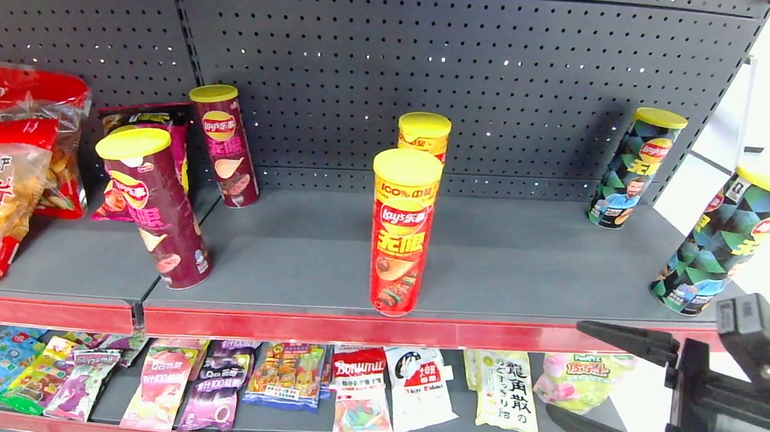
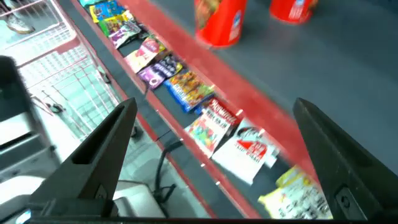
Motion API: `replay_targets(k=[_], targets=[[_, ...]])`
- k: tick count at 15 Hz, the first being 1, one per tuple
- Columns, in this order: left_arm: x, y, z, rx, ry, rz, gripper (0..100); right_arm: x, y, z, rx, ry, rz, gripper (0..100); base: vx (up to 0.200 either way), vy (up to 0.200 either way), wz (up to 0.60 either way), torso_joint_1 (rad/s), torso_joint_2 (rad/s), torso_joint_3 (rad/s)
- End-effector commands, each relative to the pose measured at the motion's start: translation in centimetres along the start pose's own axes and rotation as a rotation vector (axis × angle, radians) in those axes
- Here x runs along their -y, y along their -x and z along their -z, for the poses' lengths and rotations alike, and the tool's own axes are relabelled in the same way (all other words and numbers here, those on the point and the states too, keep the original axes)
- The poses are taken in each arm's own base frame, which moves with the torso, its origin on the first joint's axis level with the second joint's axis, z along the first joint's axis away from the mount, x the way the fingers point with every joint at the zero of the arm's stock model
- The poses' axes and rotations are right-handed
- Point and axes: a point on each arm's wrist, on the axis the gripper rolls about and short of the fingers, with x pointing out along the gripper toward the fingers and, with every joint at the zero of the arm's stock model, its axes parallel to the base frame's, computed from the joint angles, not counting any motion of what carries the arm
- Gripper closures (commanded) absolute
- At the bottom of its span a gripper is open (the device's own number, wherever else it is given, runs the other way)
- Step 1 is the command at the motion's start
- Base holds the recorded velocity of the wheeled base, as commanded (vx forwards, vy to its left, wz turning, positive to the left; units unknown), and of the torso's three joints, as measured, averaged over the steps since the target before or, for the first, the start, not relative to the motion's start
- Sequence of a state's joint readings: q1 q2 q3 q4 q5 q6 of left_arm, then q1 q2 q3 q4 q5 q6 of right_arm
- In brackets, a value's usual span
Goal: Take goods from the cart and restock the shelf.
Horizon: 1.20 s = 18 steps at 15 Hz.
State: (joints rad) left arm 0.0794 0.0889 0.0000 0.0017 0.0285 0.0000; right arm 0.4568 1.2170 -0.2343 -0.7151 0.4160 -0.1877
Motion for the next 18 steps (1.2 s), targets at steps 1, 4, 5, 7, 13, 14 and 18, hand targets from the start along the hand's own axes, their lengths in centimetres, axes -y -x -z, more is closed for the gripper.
replay_targets(k=[1, 4, 5, 7, 13, 14, 18], targets=[[0.0, 0.0, 0.0, -0.001, 0.000, -0.001, 0, -2.1, 4.5, 1.3, 0.097, 0.040, 0.034, 0, 0.000, 0.000, 0.00, 0.000, 0.00, 0.000], [0.0, 0.0, 0.0, -0.001, 0.000, -0.001, 0, -3.2, 9.0, 3.4, 0.104, 0.009, 0.269, 0, 0.000, 0.000, 0.00, 0.000, 0.00, 0.000], [0.0, 0.0, 0.0, -0.001, 0.000, -0.001, 0, -4.2, 10.3, 4.4, 0.091, -0.009, 0.346, 0, 0.000, 0.000, 0.00, 0.000, 0.00, 0.000], [0.0, 0.0, 0.0, -0.001, 0.000, -0.001, 0, -6.1, 12.0, 6.0, 0.085, -0.024, 0.461, 0, 0.000, 0.000, 0.00, 0.000, 0.00, 0.000], [0.0, 0.0, 0.0, -0.001, 0.000, -0.001, 0, -8.0, 13.0, 9.5, 0.142, -0.172, 0.750, 0, 0.000, 0.000, 0.00, 0.000, 0.00, 0.000], [0.0, 0.0, 0.0, -0.001, 0.000, -0.001, 0, -8.2, 13.2, 9.6, 0.180, -0.149, 0.707, 0, 0.000, 0.000, 0.00, 0.000, 0.00, 0.000], [0.0, 0.0, 0.0, -0.001, 0.000, -0.001, 0, -8.6, 13.4, 9.7, 0.228, -0.132, 0.664, 0, 0.000, 0.000, 0.00, 0.000, 0.00, 0.000]])
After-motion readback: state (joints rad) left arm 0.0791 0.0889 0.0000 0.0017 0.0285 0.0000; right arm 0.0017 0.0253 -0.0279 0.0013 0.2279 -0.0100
